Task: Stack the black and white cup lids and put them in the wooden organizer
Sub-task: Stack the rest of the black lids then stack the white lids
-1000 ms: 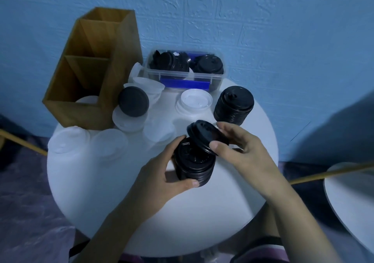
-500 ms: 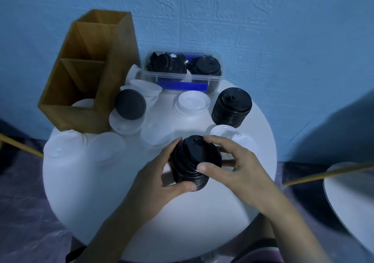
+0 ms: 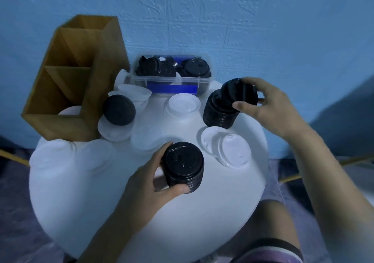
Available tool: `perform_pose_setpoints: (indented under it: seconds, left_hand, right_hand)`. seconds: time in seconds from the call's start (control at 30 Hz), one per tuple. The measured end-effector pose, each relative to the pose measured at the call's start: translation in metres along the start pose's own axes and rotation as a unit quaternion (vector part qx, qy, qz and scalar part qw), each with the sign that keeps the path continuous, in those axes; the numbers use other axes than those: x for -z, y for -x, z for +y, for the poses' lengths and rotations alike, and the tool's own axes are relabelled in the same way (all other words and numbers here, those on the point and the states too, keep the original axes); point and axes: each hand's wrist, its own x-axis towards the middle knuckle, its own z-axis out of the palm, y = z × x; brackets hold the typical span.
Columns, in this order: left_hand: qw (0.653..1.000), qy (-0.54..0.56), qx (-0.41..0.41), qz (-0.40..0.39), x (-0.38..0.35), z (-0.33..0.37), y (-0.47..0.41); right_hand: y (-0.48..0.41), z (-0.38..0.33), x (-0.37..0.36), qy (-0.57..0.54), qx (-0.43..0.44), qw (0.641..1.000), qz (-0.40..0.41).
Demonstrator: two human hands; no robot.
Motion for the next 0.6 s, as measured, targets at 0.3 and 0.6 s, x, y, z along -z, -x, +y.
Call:
perform_pose_setpoints:
  seconds: [0.3,0.6]
  left_hand:
    - [1.000,0.007,0.011,-0.008,0.002,0.001,0.001]
    - [1.000,0.014,0.016,-0.015,0.003,0.003,0.001]
  right_hand:
    - [-0.039,0.001,-0.004,0.021,0.028,0.978,-0.204]
    - [-0.033,0.009,-0.025,-0.013,0.027,0.991,-0.132]
